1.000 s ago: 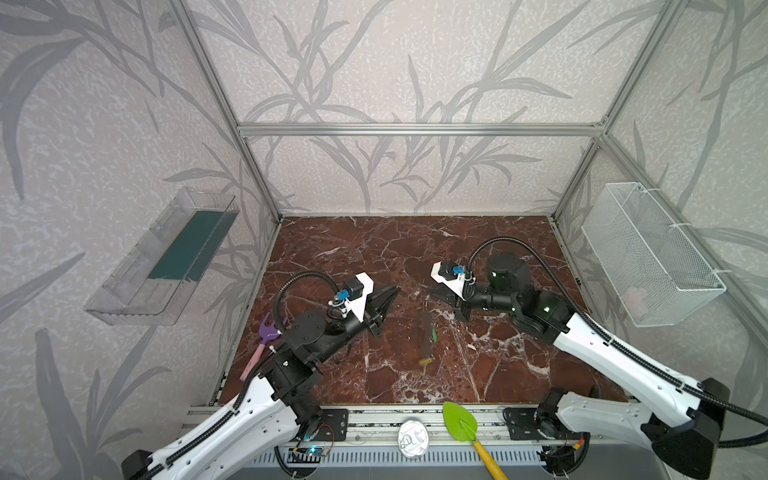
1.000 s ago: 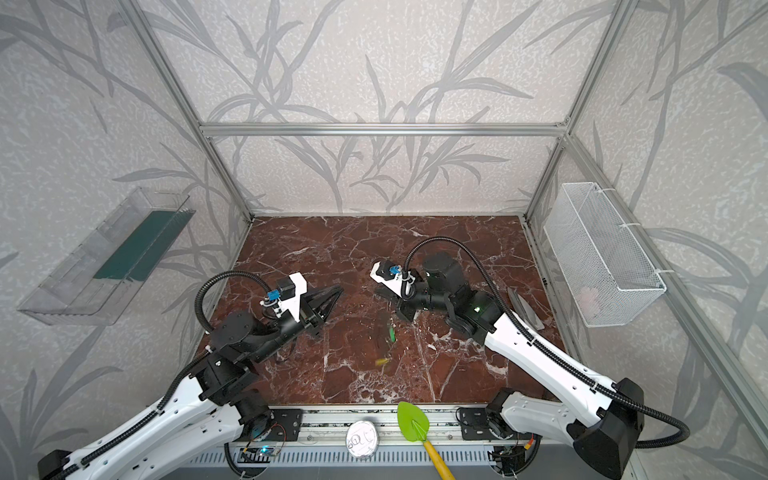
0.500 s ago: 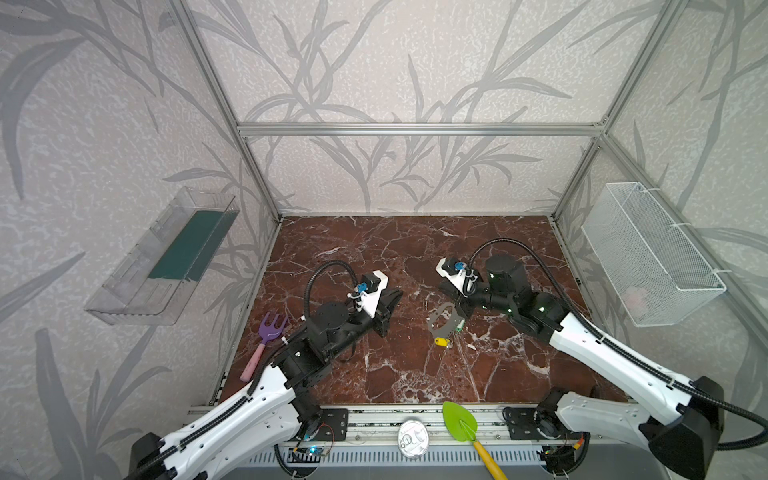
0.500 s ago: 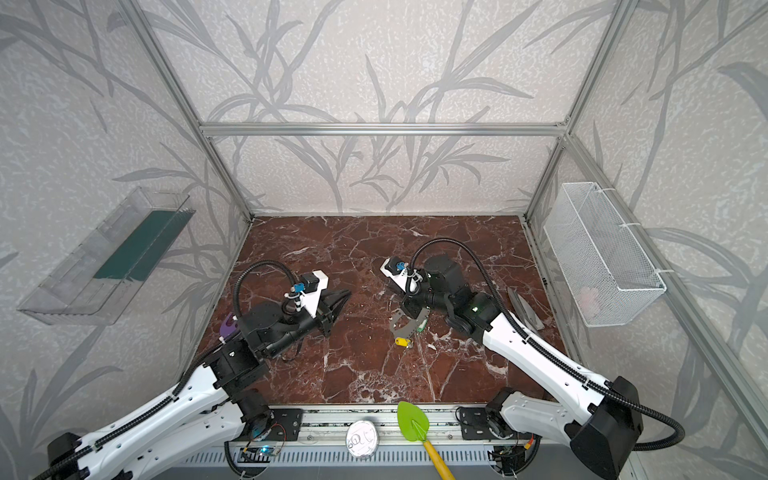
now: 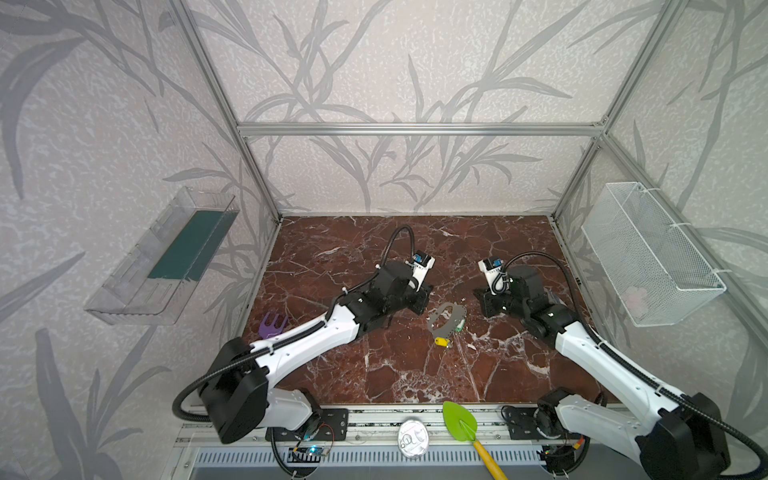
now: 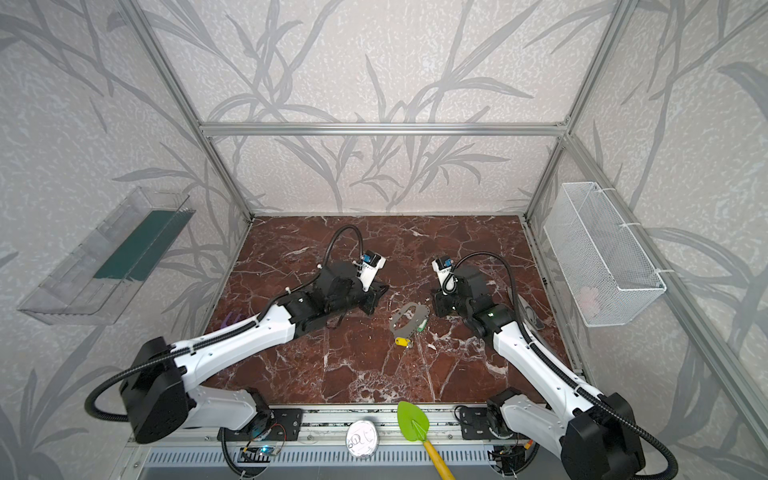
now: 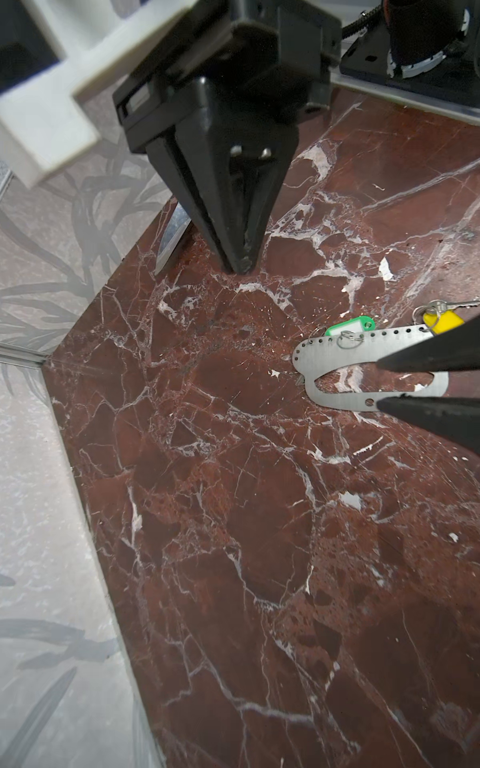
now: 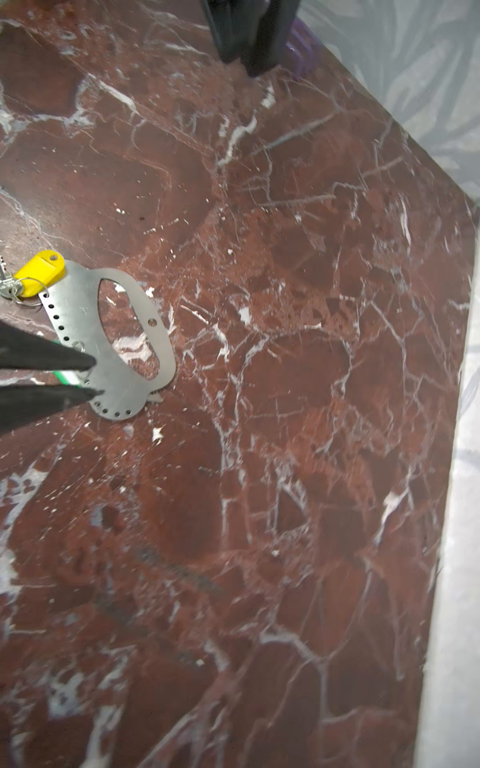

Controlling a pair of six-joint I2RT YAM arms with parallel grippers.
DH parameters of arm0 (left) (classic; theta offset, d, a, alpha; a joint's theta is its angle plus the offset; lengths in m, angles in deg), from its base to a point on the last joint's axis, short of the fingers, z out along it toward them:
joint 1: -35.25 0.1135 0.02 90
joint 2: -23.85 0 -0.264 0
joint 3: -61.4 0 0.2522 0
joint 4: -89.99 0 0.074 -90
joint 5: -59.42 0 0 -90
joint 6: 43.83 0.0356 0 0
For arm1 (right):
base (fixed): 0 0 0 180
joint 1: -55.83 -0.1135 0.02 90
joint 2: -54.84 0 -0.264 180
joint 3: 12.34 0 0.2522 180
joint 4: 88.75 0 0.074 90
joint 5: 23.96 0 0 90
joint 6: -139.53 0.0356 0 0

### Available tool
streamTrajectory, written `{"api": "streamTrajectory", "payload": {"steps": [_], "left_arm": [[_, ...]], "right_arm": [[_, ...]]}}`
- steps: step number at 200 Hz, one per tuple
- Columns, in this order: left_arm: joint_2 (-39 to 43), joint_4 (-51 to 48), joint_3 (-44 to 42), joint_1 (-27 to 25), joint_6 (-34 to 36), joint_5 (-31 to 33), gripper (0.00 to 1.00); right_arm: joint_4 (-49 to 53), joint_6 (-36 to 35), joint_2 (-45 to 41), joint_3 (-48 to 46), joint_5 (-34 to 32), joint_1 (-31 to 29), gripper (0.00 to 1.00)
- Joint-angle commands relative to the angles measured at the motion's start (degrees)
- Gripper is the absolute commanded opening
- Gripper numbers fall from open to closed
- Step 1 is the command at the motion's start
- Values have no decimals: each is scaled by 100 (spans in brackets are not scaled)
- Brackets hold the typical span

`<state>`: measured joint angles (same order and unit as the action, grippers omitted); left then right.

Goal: Put the keys on the keyring

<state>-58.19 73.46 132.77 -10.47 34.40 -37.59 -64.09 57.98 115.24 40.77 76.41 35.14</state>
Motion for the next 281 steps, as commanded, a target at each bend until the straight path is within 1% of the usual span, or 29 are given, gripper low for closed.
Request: {"api": "streamTrajectory", "payload": {"steps": [1, 14, 28, 66, 96, 120, 180, 242, 281], "left_arm": [[-616, -320, 467, -34, -476, -131, 16], [-1114, -334, 763, -89, -657, -230, 16], [-1658, -408, 1130, -200, -805, -233, 16], [-3056, -1006, 2251, -605, -1015, 48, 16], [-3734, -1371, 2826, -826, -1193, 100, 16], [-3943, -1523, 3047, -904, -1244, 239, 20], [-4098, -1855, 3344, -957, -1209, 486, 29], [-4281, -1904, 3520, -983, -1169, 263, 31], [-4388, -1965, 3607, -992, -1164, 309, 31]], "right_arm": [[-305, 648, -390, -233, 199, 516, 24], [-397, 790, -551, -386, 311, 763, 28], [-415, 849, -665, -486, 343, 901, 30], [-379, 879, -887, -664, 416, 1212, 34], [-334, 822, -1019, -726, 540, 1413, 36], [-316, 764, -1024, -754, 612, 1475, 37], [-424, 764, -995, -816, 758, 1559, 40], [-432, 764, -1008, -831, 804, 1585, 40], [-431, 773, -1030, -833, 818, 1585, 40]]}}
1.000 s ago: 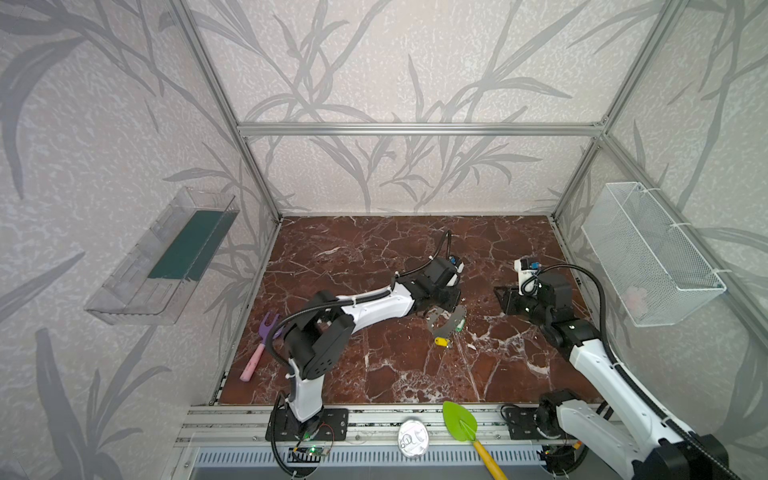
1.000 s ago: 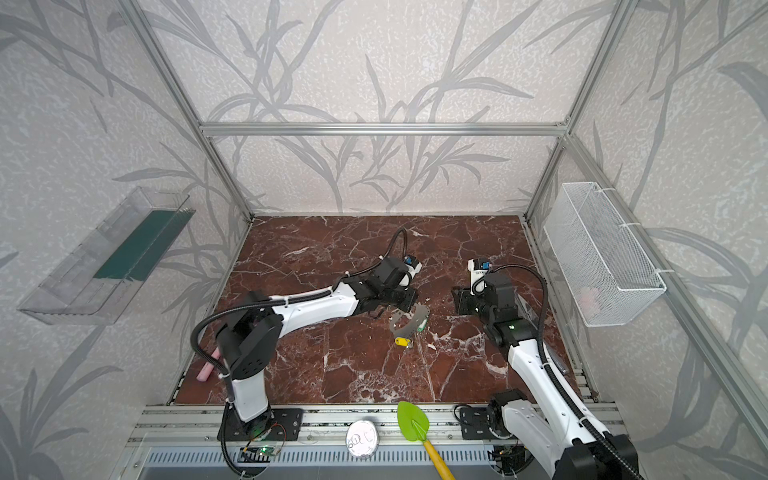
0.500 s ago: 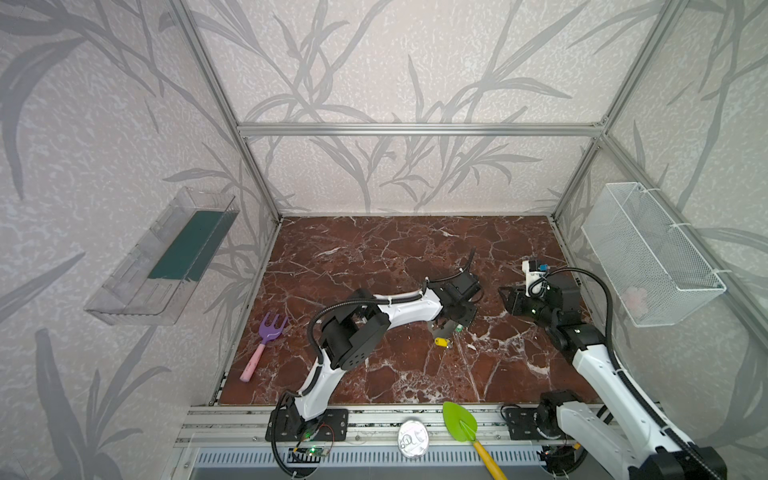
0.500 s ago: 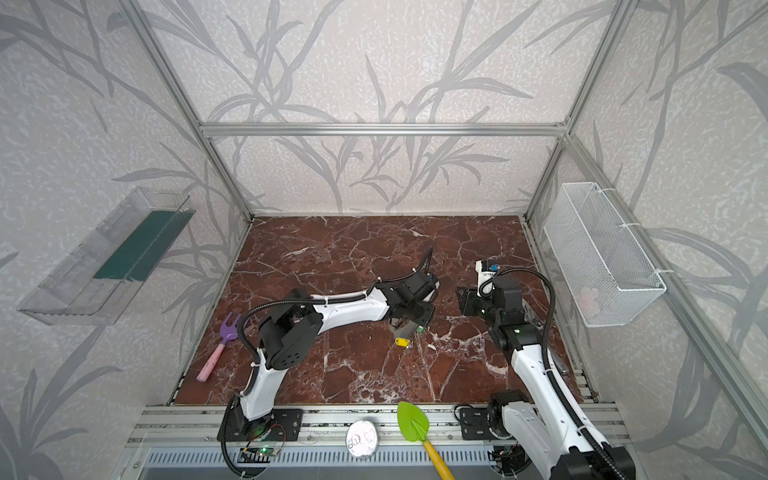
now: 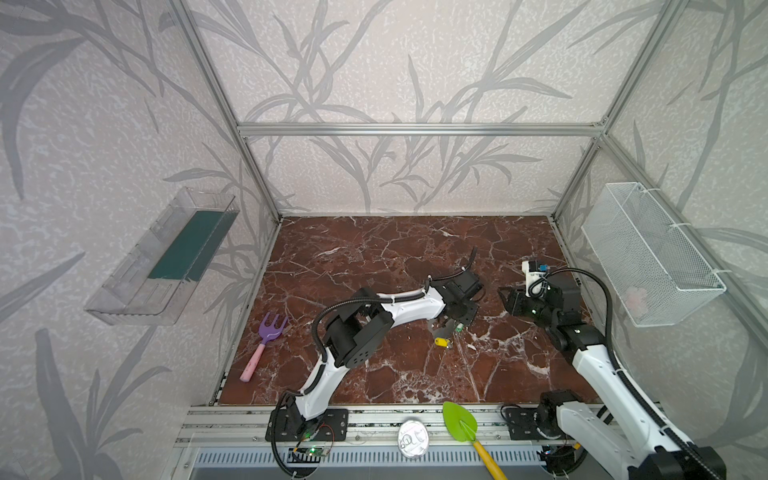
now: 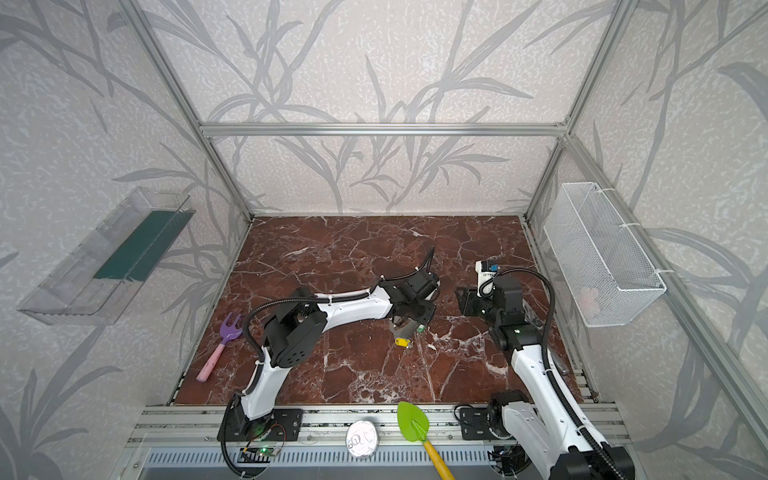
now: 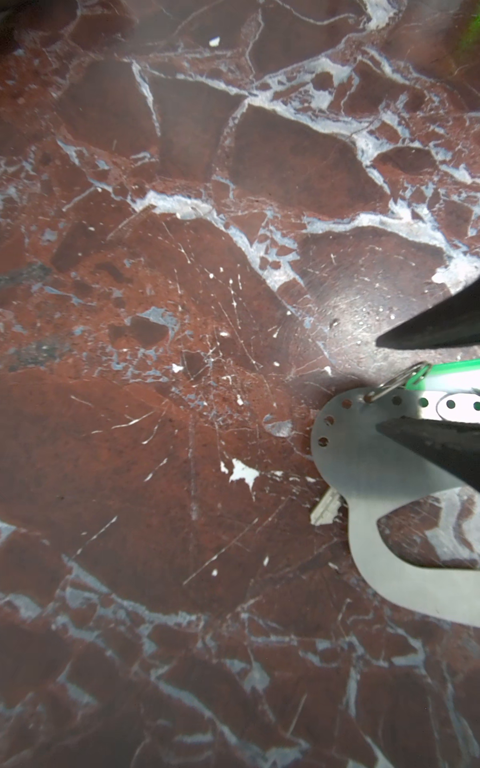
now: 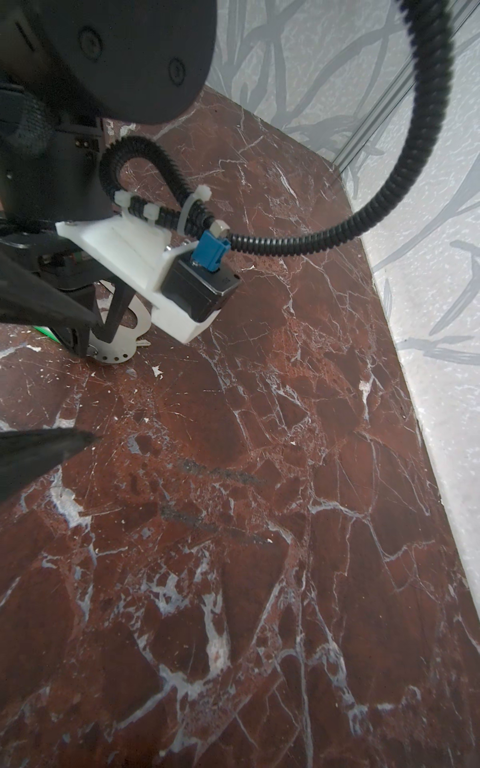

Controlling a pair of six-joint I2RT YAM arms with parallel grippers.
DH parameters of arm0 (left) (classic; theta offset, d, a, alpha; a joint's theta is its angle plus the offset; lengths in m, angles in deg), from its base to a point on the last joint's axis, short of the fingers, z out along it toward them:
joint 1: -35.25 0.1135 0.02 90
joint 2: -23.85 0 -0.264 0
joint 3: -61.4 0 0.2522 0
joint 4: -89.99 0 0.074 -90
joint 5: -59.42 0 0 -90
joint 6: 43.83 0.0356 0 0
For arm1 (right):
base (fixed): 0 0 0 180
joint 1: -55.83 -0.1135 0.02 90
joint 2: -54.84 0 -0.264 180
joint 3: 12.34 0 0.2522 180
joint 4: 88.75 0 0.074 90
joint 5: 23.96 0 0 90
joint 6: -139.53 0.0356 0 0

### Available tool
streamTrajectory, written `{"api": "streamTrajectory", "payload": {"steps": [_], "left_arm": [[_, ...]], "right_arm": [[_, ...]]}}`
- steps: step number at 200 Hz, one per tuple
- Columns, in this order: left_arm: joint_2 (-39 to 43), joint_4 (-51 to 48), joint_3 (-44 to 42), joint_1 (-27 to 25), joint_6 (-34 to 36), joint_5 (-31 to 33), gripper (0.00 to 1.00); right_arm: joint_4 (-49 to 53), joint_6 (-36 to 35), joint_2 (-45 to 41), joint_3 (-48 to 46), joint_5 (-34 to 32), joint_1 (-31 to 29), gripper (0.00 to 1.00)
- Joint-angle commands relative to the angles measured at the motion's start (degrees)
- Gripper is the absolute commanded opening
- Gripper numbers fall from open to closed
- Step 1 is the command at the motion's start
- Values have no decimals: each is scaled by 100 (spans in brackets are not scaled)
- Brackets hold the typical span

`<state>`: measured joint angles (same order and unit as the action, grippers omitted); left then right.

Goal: Put the keys on the keyring

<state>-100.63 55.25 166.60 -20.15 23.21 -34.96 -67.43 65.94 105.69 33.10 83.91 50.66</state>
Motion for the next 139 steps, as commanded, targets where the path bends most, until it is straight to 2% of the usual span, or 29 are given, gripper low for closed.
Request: {"api": "streamTrajectory", "payload": {"steps": [1, 99, 139], "left_arm": [[-145, -144, 224, -24, -48, 49, 31], [-140, -110, 239, -24, 20, -23, 0], [345, 390, -263, 61, 8, -443, 0]], "right_arm": [[-96, -23, -75, -70, 72, 38, 40], [-88, -32, -108, -68, 88, 43, 40], [-112, -66, -119, -68, 195, 50, 40]]}}
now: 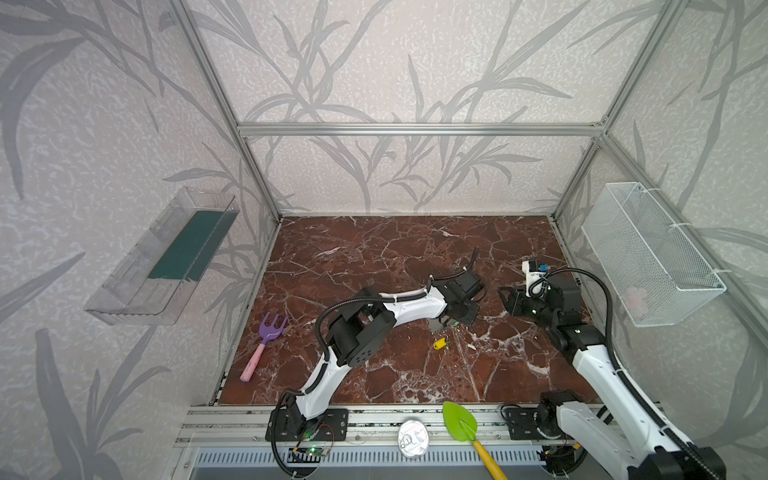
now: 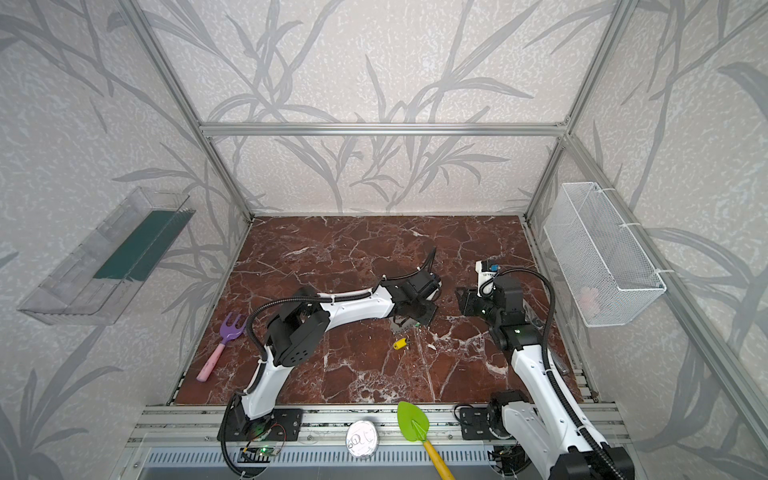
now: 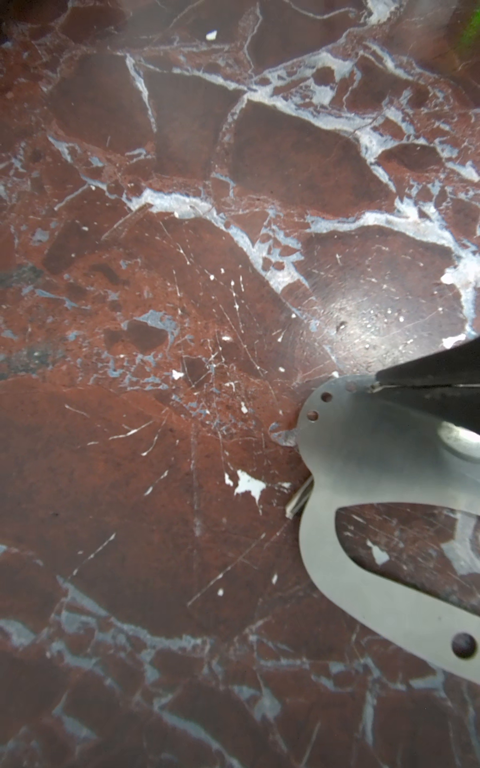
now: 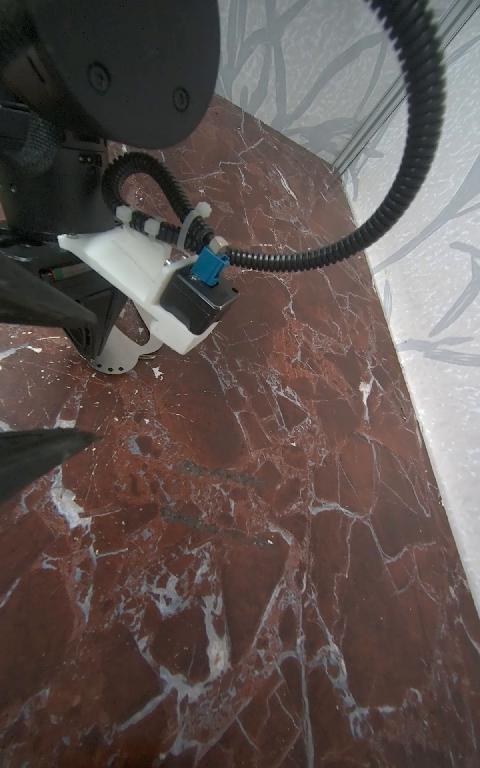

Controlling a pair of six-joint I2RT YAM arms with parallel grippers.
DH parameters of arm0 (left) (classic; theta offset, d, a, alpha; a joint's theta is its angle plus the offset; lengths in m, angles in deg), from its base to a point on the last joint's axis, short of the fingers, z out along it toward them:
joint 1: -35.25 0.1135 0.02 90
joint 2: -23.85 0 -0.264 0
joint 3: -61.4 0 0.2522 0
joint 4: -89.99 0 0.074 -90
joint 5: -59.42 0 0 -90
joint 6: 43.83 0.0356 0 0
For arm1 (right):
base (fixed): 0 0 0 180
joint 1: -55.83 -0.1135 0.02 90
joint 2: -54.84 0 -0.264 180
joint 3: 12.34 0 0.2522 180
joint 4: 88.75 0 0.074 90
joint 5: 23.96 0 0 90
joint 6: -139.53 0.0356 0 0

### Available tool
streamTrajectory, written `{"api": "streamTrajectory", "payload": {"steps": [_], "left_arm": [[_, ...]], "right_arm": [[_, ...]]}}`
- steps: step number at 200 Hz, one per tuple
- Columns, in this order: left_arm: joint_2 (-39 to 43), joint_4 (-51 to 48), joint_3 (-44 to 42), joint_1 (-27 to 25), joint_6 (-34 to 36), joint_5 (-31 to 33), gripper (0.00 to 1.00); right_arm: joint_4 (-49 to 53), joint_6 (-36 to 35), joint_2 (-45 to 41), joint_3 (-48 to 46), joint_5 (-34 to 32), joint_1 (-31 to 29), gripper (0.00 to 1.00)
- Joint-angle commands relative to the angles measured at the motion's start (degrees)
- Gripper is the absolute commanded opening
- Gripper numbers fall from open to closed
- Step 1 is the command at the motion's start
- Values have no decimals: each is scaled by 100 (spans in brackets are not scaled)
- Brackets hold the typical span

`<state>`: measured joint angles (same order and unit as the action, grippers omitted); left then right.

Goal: Put the keys on the keyring

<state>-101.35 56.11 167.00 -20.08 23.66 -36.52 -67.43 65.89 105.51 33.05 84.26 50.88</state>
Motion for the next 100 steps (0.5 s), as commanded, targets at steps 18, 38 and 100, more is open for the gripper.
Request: {"api": "streamTrajectory", "payload": {"steps": [18, 38, 100], "left_arm": [[868, 667, -717, 172, -118, -501, 0], [1397, 955, -1138, 314, -158, -594, 0], [2951, 2006, -2359, 666, -290, -852, 0]], "right_arm": [[-191, -88, -105, -78, 343, 24, 39], [-385, -78, -95, -132, 610, 27, 37], [-1119, 41, 117, -201, 1689, 12, 35]]}}
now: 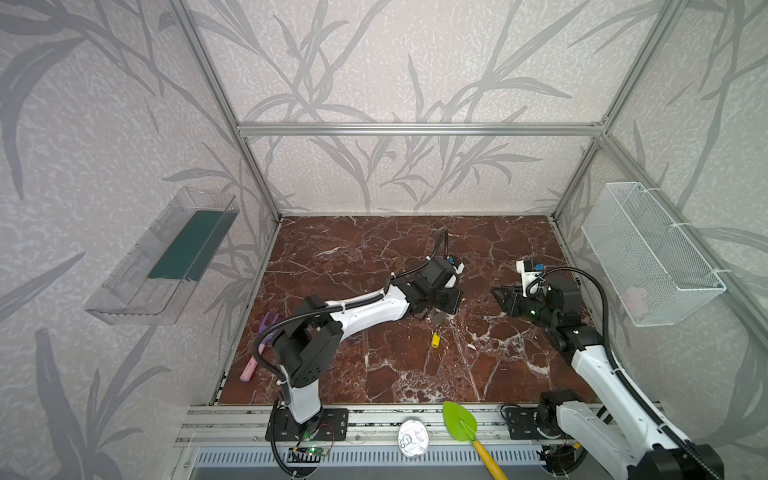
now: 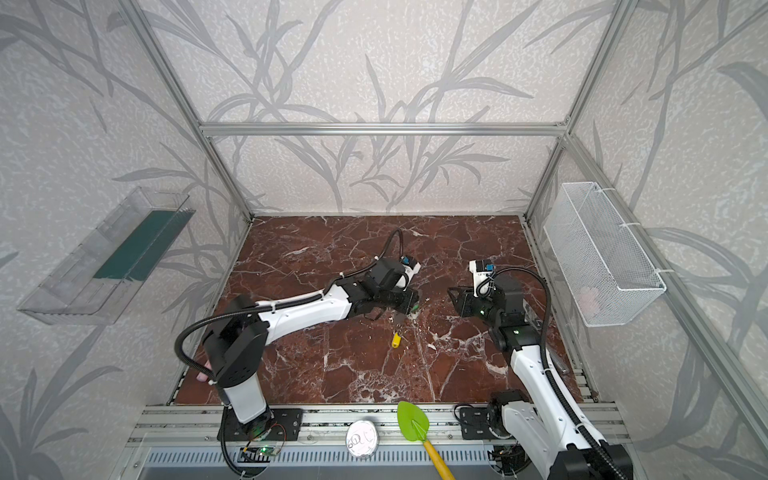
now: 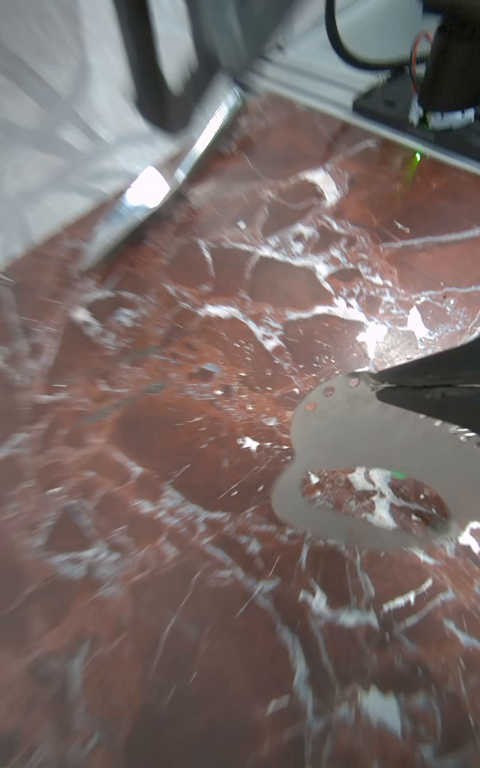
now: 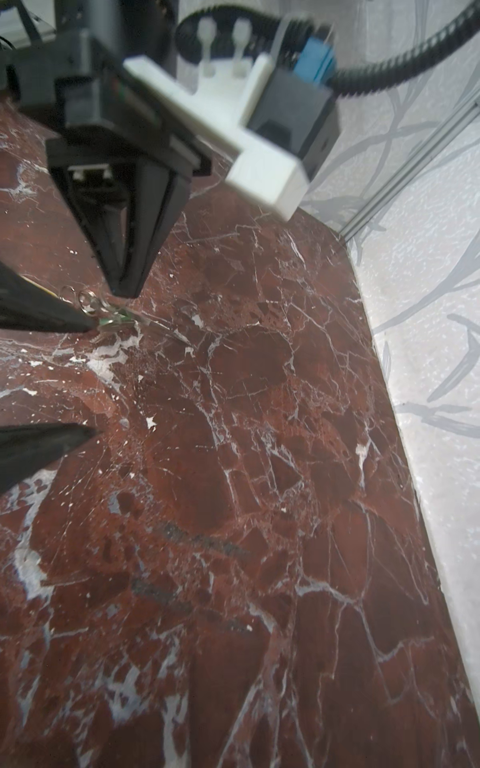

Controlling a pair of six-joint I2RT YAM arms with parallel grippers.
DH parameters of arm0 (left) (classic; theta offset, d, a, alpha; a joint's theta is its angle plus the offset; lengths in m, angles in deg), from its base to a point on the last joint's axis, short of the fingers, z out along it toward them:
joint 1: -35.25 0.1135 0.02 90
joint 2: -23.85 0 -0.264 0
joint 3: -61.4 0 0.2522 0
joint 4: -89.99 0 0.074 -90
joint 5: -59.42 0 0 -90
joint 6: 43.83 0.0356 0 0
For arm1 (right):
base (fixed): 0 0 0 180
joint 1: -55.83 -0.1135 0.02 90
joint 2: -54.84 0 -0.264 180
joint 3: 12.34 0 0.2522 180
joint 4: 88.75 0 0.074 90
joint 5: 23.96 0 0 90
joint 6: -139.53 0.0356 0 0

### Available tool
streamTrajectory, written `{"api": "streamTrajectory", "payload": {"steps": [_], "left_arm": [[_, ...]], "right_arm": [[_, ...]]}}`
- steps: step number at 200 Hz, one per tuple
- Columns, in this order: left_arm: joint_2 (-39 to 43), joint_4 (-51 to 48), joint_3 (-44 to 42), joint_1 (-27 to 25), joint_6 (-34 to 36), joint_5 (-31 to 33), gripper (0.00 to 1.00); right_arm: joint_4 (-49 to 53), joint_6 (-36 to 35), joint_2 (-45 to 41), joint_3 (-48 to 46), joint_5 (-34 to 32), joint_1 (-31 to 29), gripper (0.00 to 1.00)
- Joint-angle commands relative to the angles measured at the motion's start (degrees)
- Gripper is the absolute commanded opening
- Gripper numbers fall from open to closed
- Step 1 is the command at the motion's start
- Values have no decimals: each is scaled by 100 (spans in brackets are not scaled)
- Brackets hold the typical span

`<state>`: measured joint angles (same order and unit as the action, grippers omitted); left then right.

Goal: Put the keys on the keyring

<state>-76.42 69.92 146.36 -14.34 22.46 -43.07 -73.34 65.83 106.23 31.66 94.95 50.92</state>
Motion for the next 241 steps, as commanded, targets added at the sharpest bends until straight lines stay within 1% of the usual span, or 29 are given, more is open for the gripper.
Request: {"api": "streamTrajectory", "payload": {"steps": [1, 41, 63, 93, 141, 167, 212, 241], "left_arm": [[478, 628, -306, 99, -174, -203, 0], [1180, 762, -634, 266, -65, -398, 0], [1538, 824, -786, 390, -29, -621, 0], [2099, 815, -986, 506, 72, -772, 0], [2876, 956, -1337, 587, 121, -1103, 0], [3191, 1125, -1566, 598, 129, -1339, 0], [3540, 1523, -1923, 608, 99, -1735, 0], [3730, 1799, -2096, 609, -3, -1896, 0]], "right_arm": [[-545, 53, 45, -62, 632, 3, 35], [-1073, 135, 114, -44, 1157, -159, 35], [-1349, 47, 160, 0, 1341, -458, 35], [-1764, -54, 253, 70, 1506, -911, 37], [-2593, -36, 445, 244, 2134, -1383, 40], [-2626, -272, 498, 434, 2259, -1662, 42], [-2990, -302, 721, 666, 2547, -1768, 44], [-2972, -455, 784, 762, 2674, -1768, 45]]}}
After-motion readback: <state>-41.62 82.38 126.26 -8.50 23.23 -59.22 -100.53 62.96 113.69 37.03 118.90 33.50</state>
